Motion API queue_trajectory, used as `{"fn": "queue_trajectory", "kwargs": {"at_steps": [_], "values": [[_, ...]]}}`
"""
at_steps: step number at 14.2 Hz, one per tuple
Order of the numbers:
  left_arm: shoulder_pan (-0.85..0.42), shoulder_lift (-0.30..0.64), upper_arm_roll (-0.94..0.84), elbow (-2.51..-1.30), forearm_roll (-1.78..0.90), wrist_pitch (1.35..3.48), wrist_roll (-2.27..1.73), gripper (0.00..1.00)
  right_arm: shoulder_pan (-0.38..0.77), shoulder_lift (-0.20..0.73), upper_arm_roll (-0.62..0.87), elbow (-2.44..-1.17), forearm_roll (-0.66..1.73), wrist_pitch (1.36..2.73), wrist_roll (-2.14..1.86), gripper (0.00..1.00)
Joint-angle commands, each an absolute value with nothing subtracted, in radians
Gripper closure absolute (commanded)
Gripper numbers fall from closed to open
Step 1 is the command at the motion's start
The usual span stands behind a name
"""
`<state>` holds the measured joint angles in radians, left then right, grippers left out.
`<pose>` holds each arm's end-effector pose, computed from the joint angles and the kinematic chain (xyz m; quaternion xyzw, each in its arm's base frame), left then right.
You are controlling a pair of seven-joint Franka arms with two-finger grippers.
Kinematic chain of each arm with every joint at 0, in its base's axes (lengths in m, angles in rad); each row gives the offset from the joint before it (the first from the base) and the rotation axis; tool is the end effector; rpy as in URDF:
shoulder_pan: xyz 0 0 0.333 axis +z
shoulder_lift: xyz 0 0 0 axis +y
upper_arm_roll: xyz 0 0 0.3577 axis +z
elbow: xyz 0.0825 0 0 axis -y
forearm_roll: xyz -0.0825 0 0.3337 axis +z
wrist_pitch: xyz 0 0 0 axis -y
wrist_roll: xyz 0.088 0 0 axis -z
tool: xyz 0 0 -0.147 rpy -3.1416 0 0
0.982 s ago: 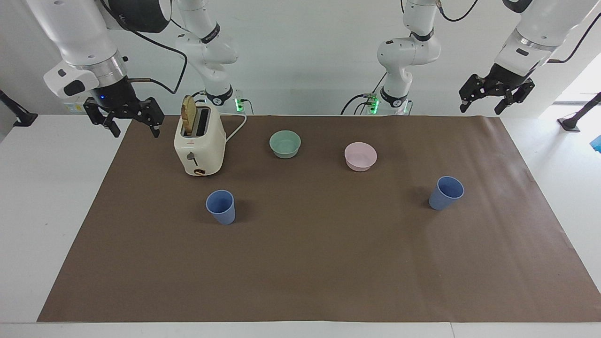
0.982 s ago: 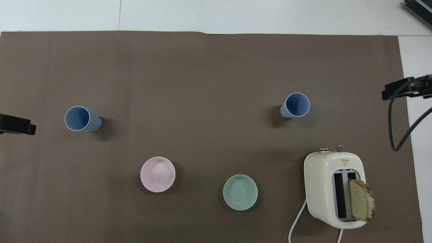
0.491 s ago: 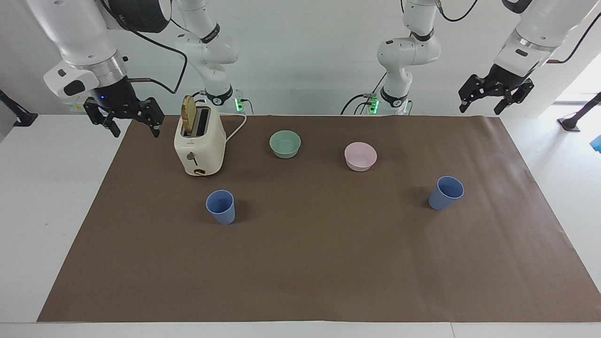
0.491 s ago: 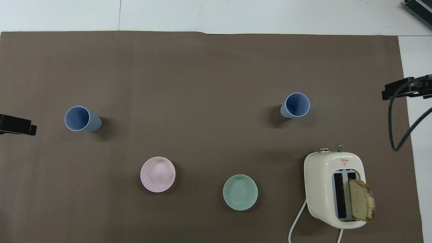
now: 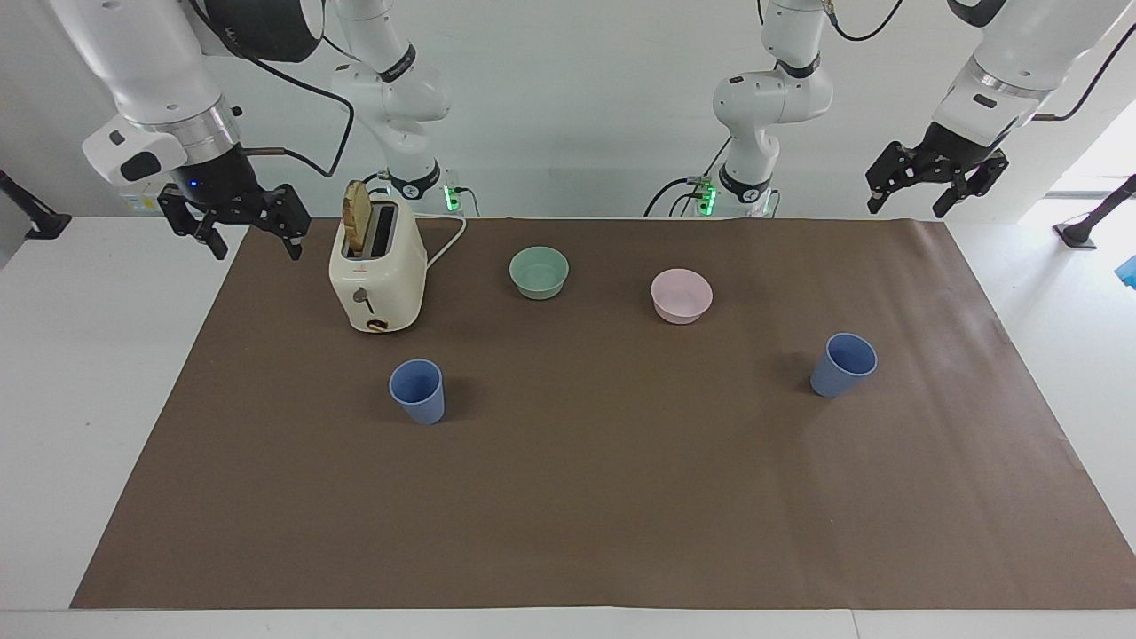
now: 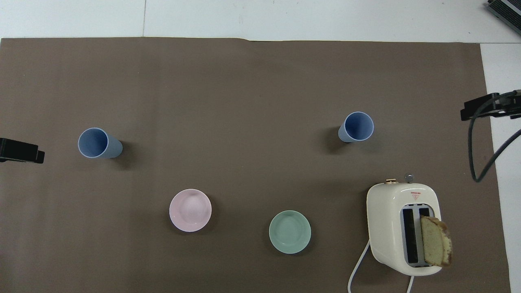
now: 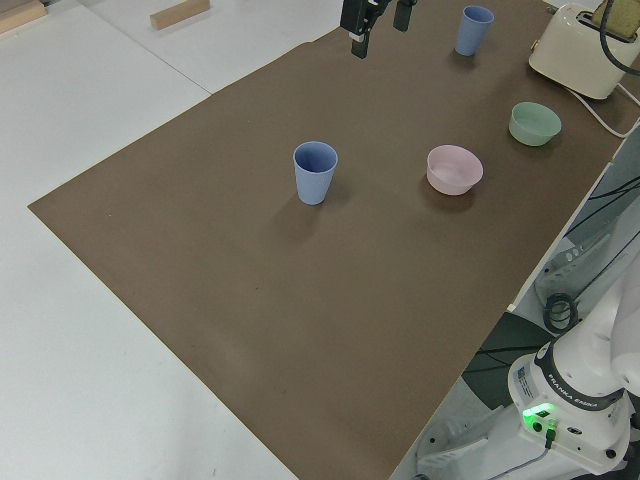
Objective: Stack blue cups with both arms
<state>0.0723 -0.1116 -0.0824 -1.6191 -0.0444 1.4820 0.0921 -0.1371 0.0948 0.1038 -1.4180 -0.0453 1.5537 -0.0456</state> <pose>0.4542 -0.0141 0.6518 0.9984 -0.0524 -0.0122 0.0181 0.5375 -0.0279 0.6401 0.9996 0.0050 0.0200 0.0185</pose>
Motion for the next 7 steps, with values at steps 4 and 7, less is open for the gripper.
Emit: {"fn": "queue_trajectory", "kwargs": {"at_steps": [4, 7], "values": [[0.066, -0.141, -0.075, -1.655, -0.057, 1.506, 0.095, 0.00, -0.143, 0.072, 0.106, -1.443, -0.037, 1.557, -0.028, 0.00], [0.078, -0.135, -0.075, -1.655, -0.058, 1.540, 0.092, 0.00, -0.143, 0.072, 0.106, -1.443, -0.037, 1.557, -0.028, 0.00]]}}
